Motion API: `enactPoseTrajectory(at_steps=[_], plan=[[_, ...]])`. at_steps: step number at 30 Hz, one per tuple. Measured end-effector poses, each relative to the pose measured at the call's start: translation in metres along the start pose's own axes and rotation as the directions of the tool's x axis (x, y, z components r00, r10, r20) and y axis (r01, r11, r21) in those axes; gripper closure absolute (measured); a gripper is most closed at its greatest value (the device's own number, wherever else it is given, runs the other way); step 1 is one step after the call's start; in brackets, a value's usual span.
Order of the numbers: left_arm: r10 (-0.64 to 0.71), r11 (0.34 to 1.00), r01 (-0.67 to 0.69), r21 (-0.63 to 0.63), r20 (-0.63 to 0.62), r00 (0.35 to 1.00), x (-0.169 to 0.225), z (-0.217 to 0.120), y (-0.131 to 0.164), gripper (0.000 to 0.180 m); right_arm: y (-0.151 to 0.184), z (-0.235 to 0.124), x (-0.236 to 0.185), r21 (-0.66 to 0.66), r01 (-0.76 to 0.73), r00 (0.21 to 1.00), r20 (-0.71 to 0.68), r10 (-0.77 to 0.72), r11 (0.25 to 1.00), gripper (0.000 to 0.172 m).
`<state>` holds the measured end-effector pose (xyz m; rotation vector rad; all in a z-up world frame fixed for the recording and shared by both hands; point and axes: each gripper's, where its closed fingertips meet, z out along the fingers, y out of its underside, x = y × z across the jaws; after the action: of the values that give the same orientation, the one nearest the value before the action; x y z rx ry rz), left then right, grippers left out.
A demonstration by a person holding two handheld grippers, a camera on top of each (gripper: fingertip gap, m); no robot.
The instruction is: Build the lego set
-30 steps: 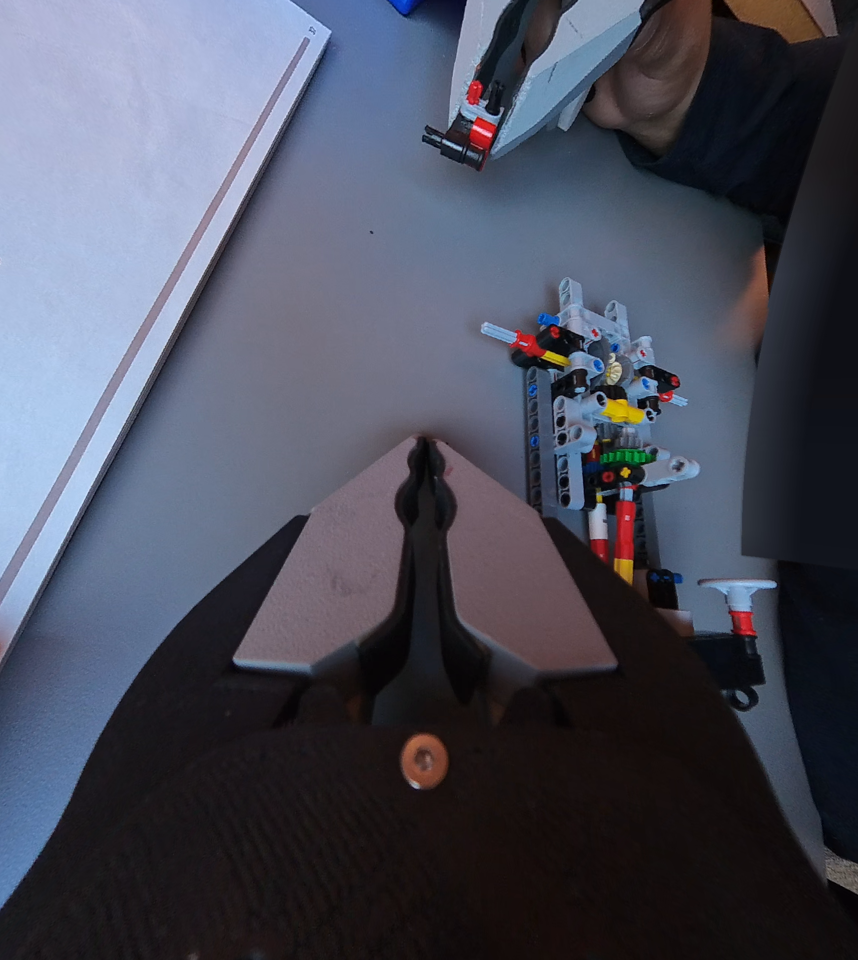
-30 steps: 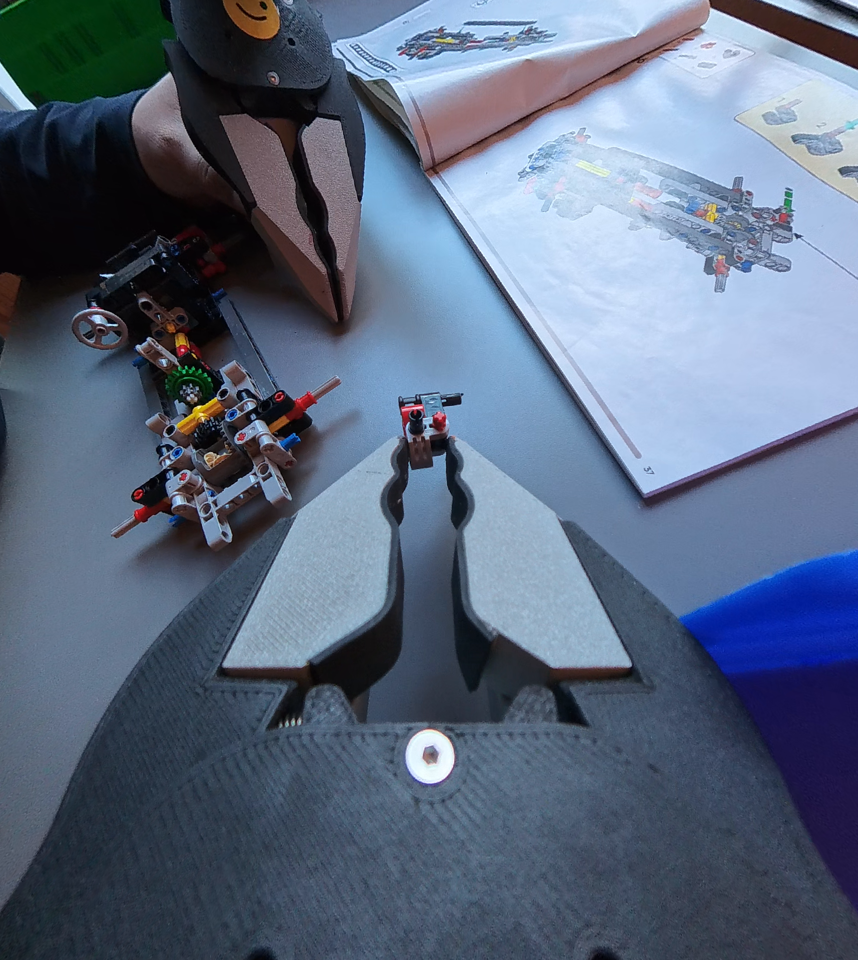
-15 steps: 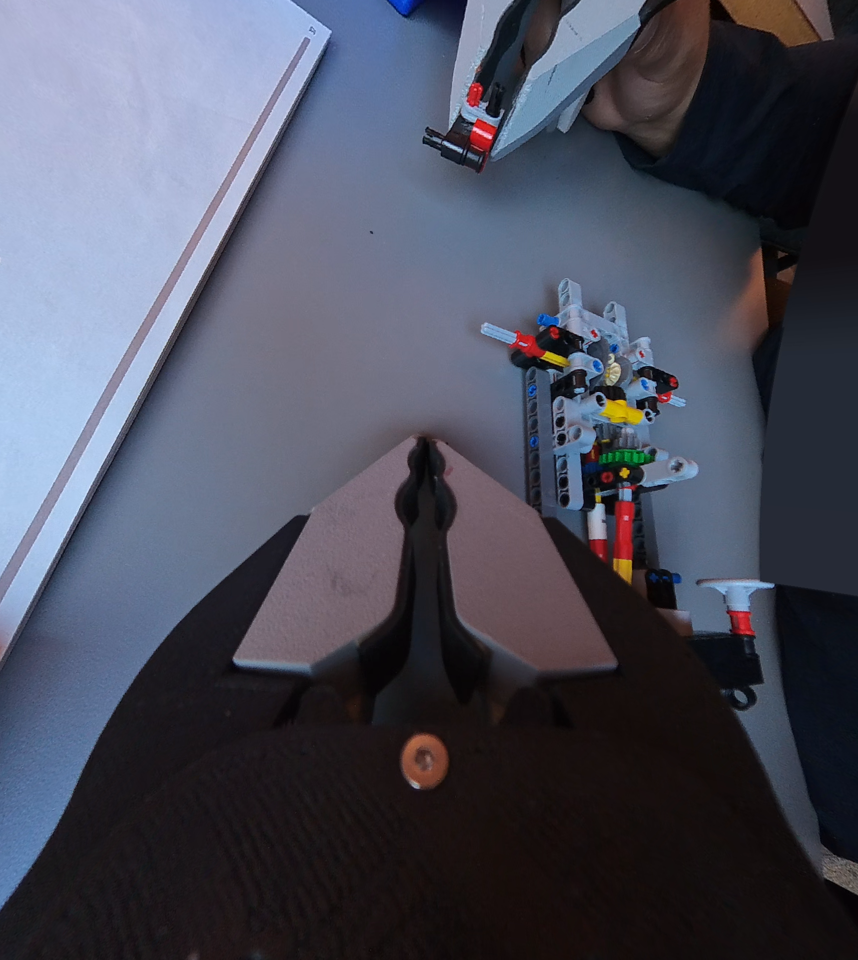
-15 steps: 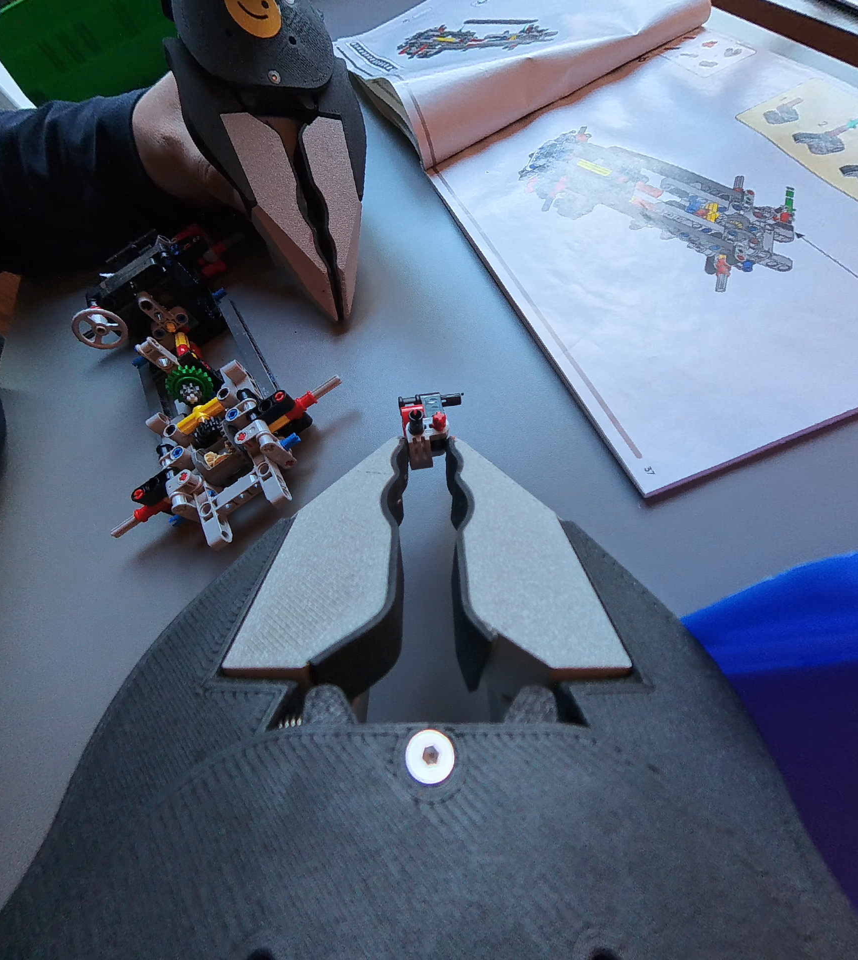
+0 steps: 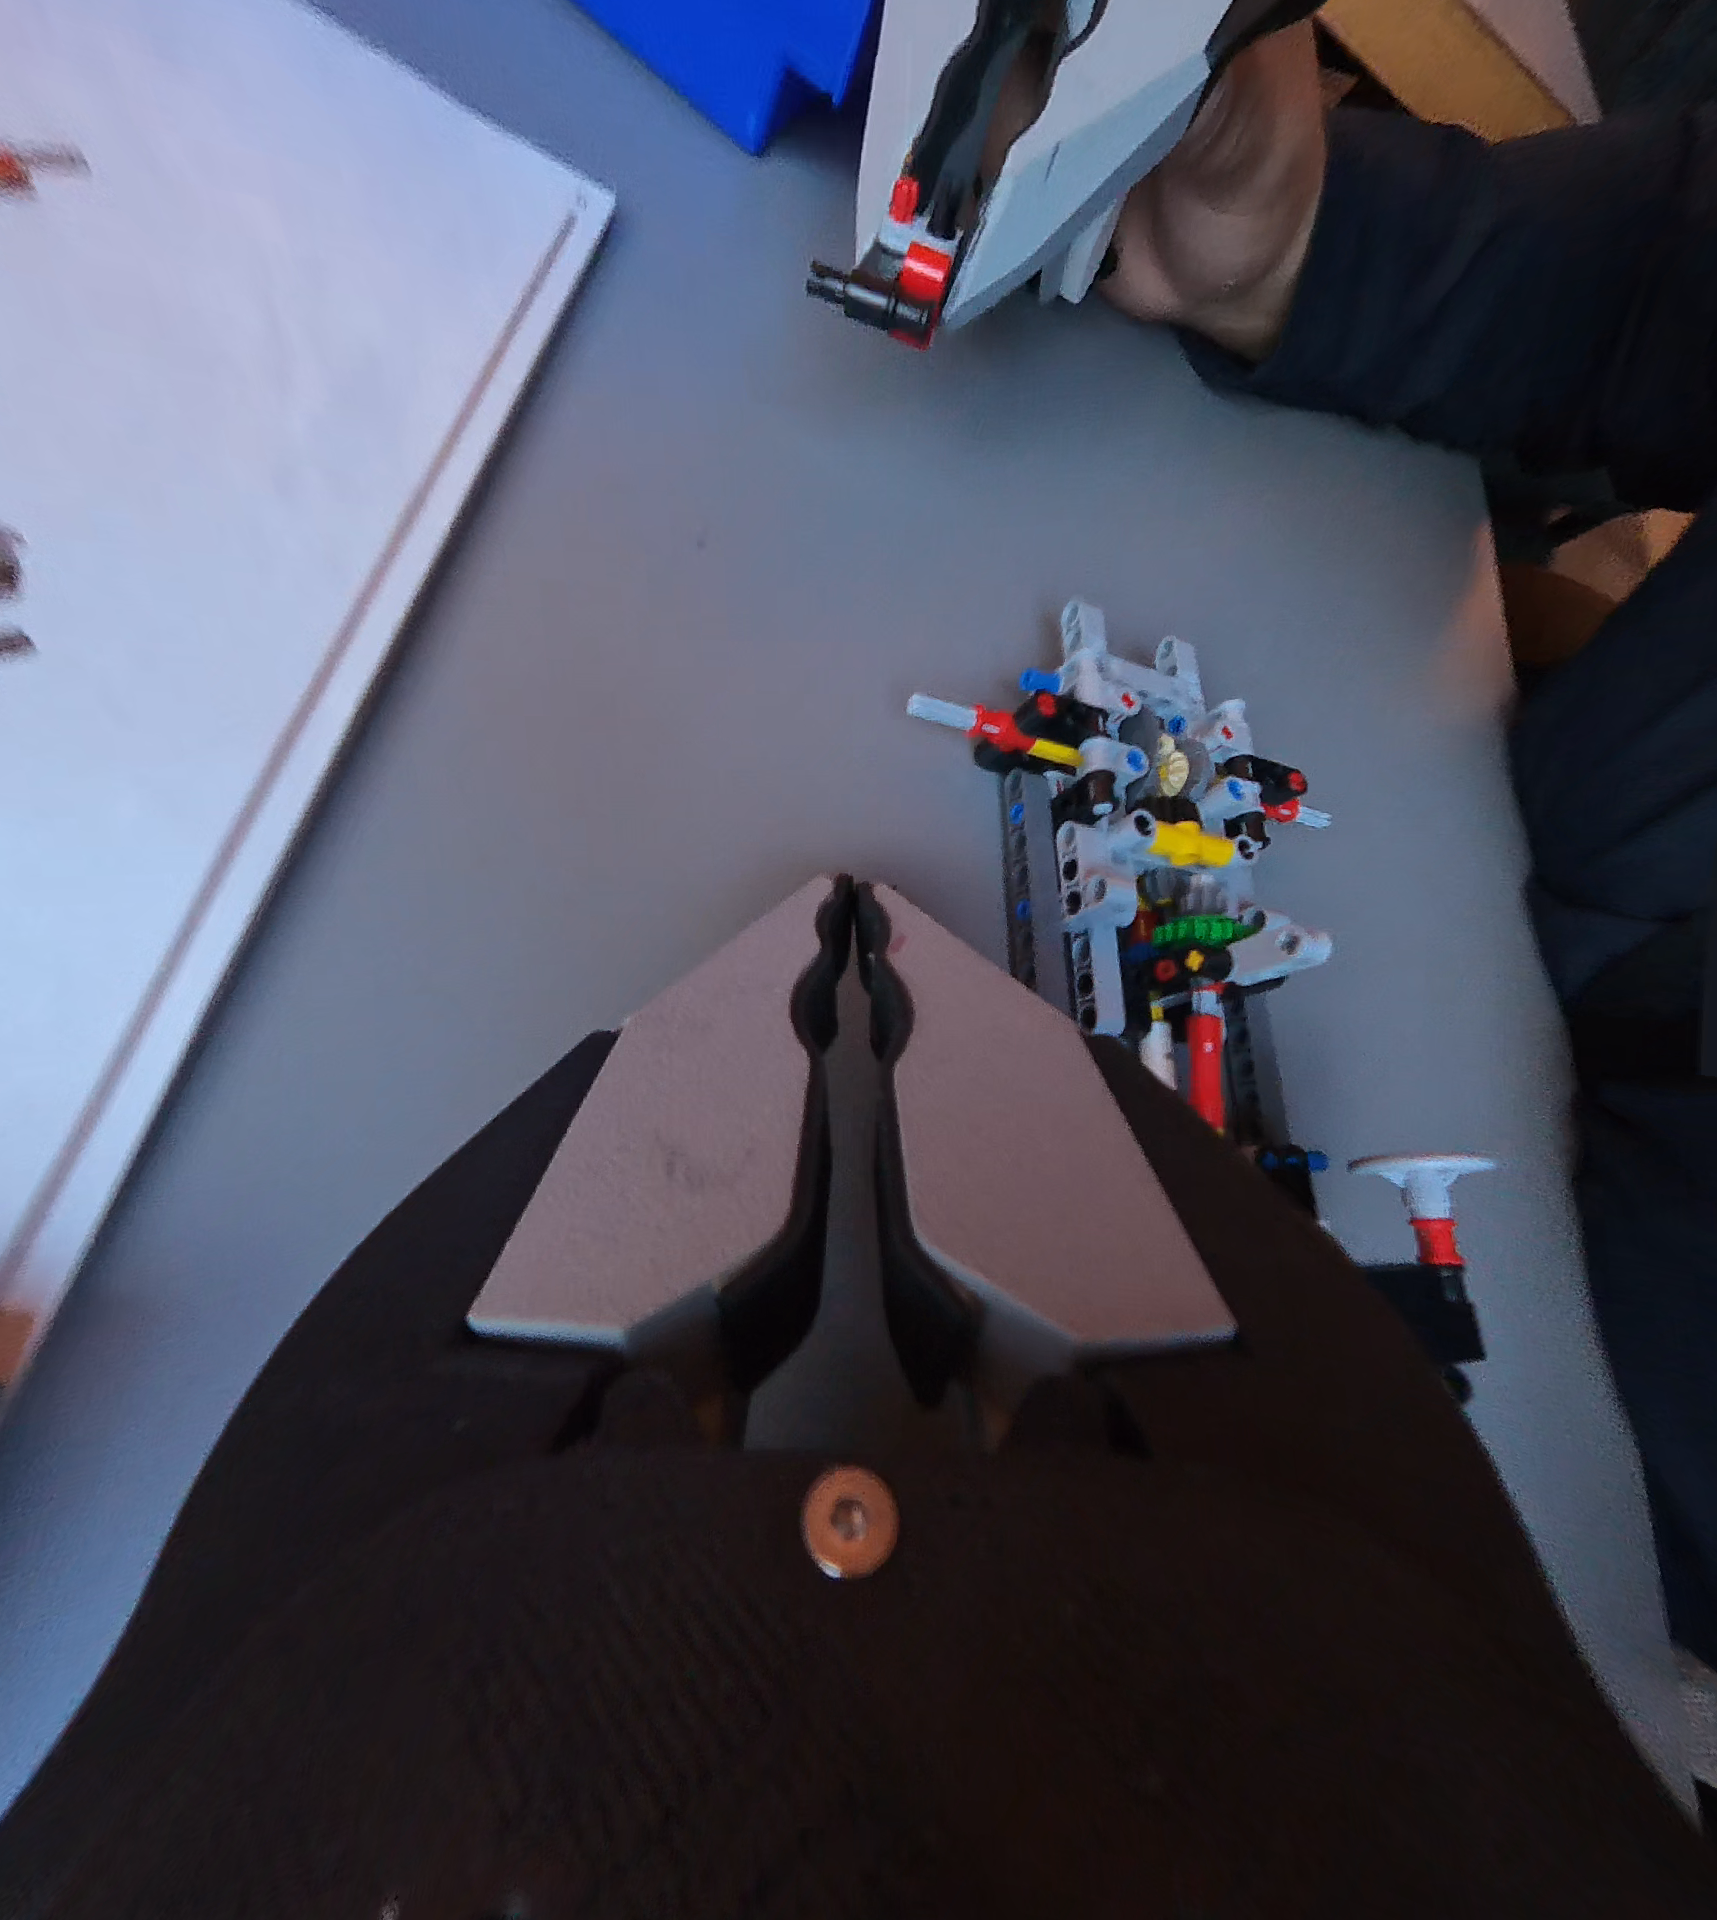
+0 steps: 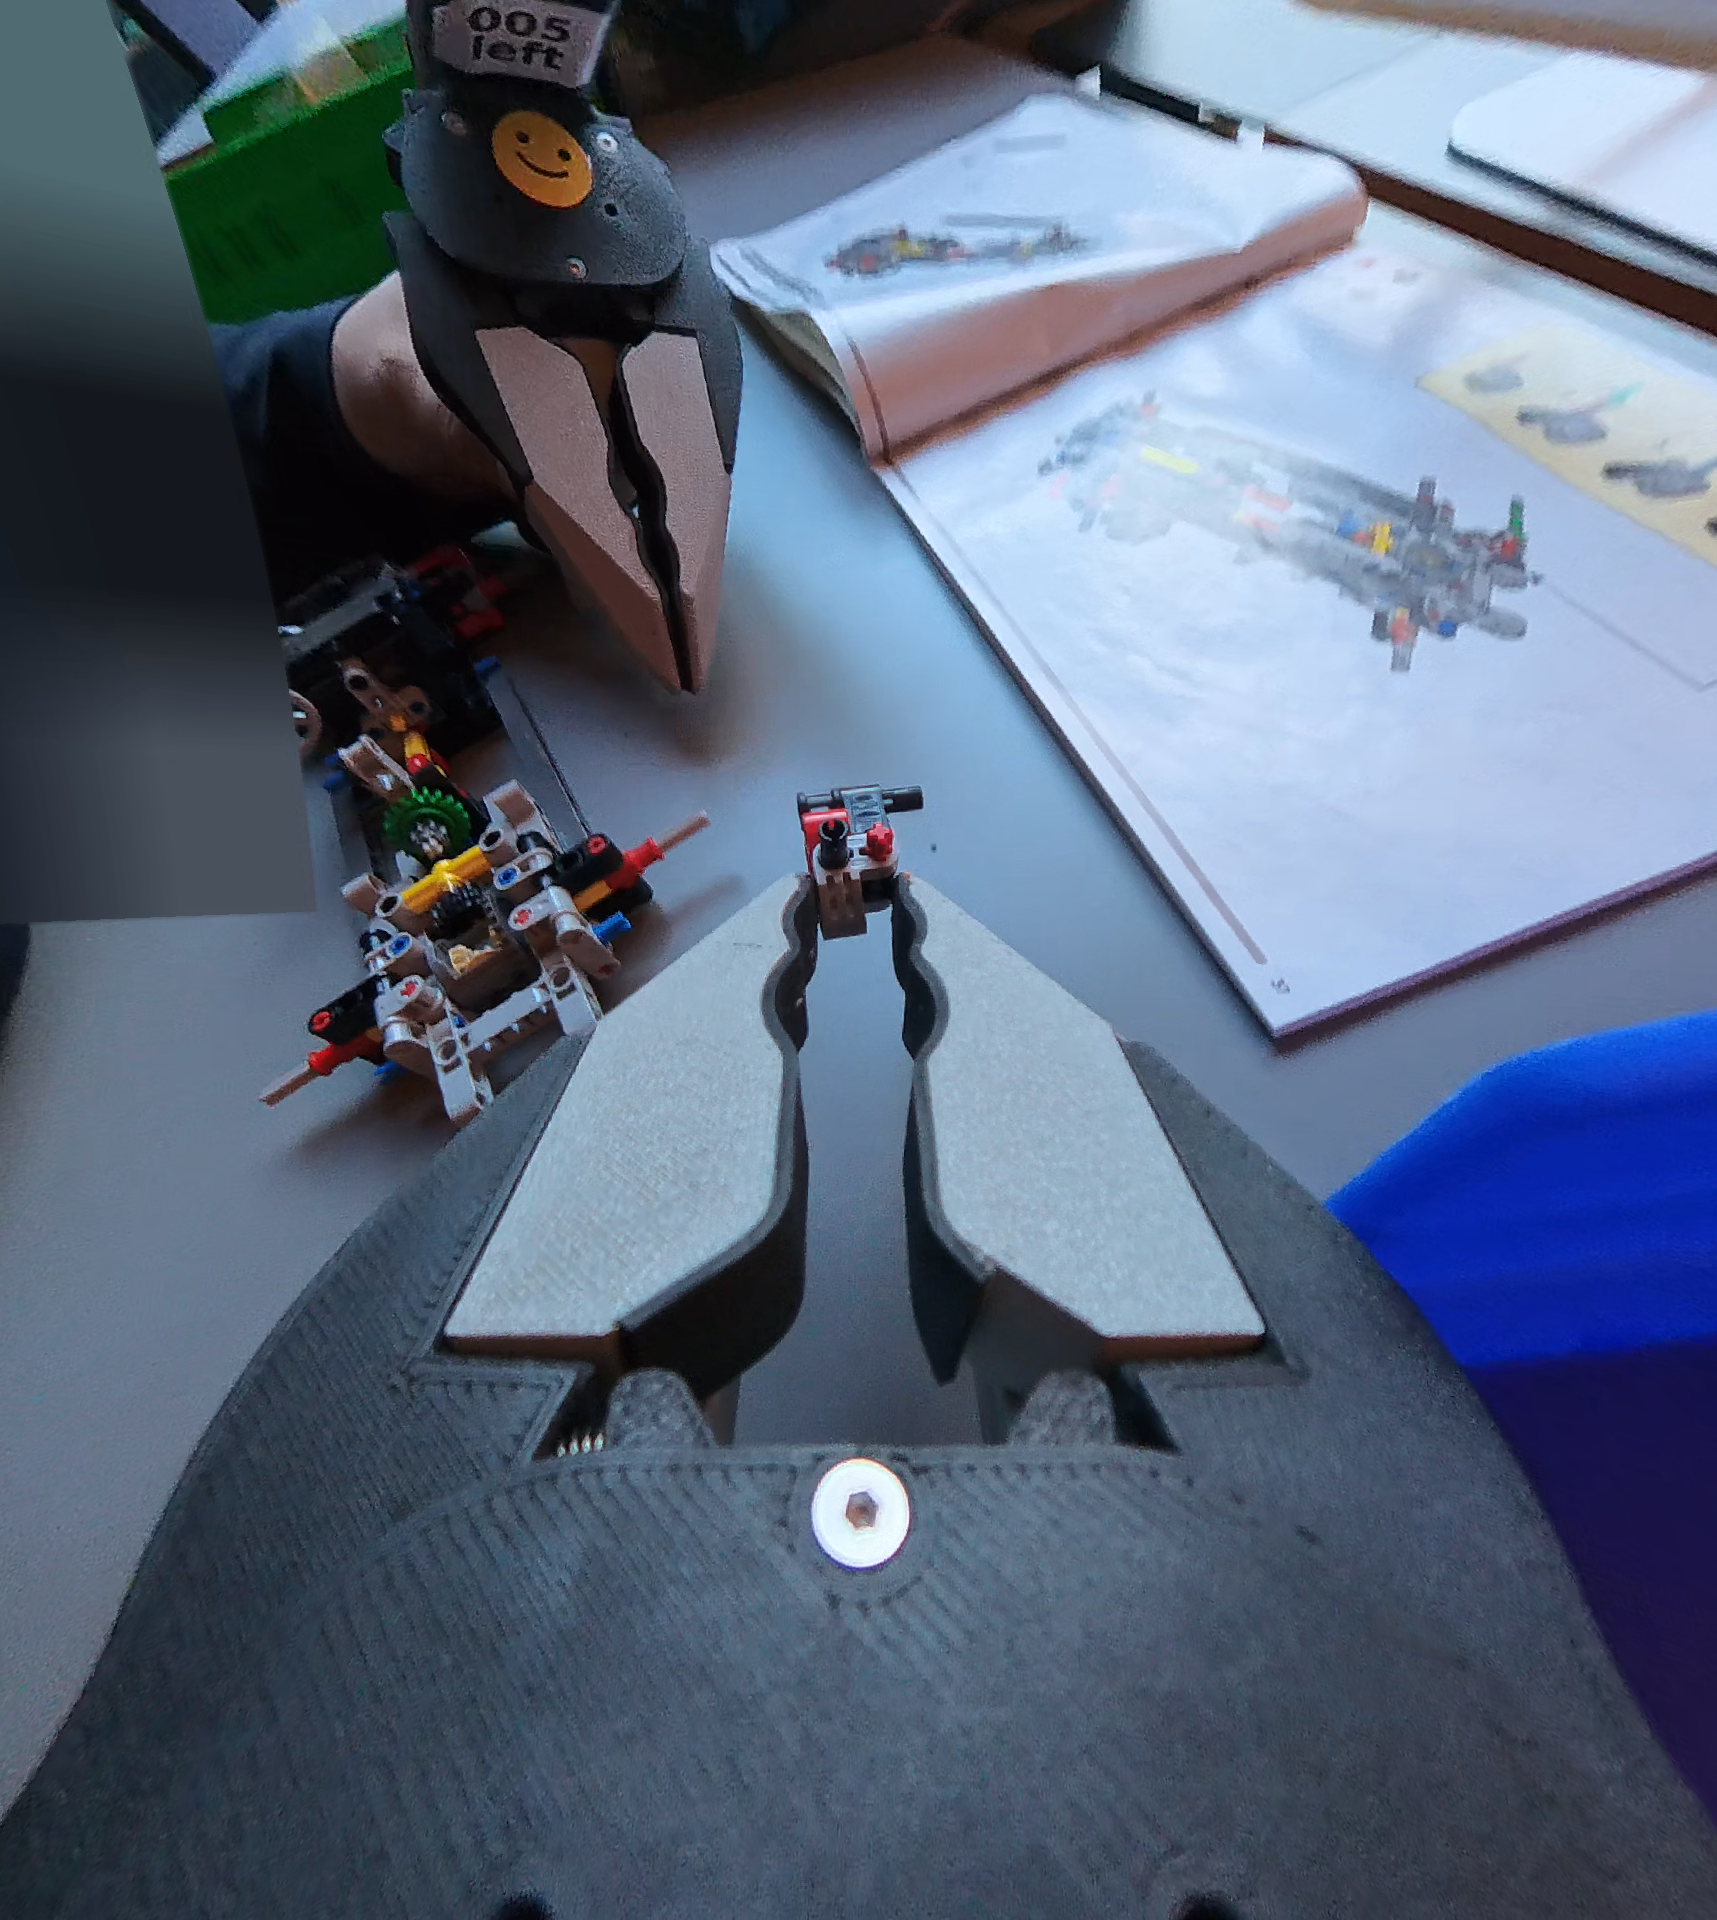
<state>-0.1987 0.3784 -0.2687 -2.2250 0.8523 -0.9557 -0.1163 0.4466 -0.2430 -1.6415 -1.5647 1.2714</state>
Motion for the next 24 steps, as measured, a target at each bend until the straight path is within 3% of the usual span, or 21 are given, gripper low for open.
enactPoseTrajectory(at_steps=[3, 7, 13, 20, 24], plan=[[0.024, 1.0, -0.024, 0.002, 0.045, 0.999, 0.001, -0.003, -0.013, 0.18, -0.005, 0.001, -0.004, 0.024, 0.034, 0.999, -0.002, -0.034, 0.999, 0.161], [0.054, 0.996, -0.053, 0.073, -0.003, 0.999, 0.02, 0.002, -0.047, 0.176, -0.016, 0.007, -0.017, 0.059, 0.149, 0.989, -0.028, -0.148, 0.987, 0.161], [0.173, 0.983, -0.181, 0.029, 0.176, 0.969, 0.003, 0.005, -0.073, 0.158, -0.02, 0.015, -0.018, 0.026, 0.296, 0.945, -0.151, -0.289, 0.955, 0.161], [0.312, 0.95, -0.301, -0.086, 0.214, 0.925, -0.003, 0.024, -0.071, 0.155, -0.028, 0.019, -0.023, 0.077, 0.276, 0.961, -0.049, -0.273, 0.958, 0.161], [0.311, 0.95, -0.302, -0.074, 0.175, 0.934, 0.0, 0.026, -0.07, 0.156, -0.026, 0.023, -0.025, 0.074, 0.221, 0.974, 0.032, -0.224, 0.972, 0.161]])
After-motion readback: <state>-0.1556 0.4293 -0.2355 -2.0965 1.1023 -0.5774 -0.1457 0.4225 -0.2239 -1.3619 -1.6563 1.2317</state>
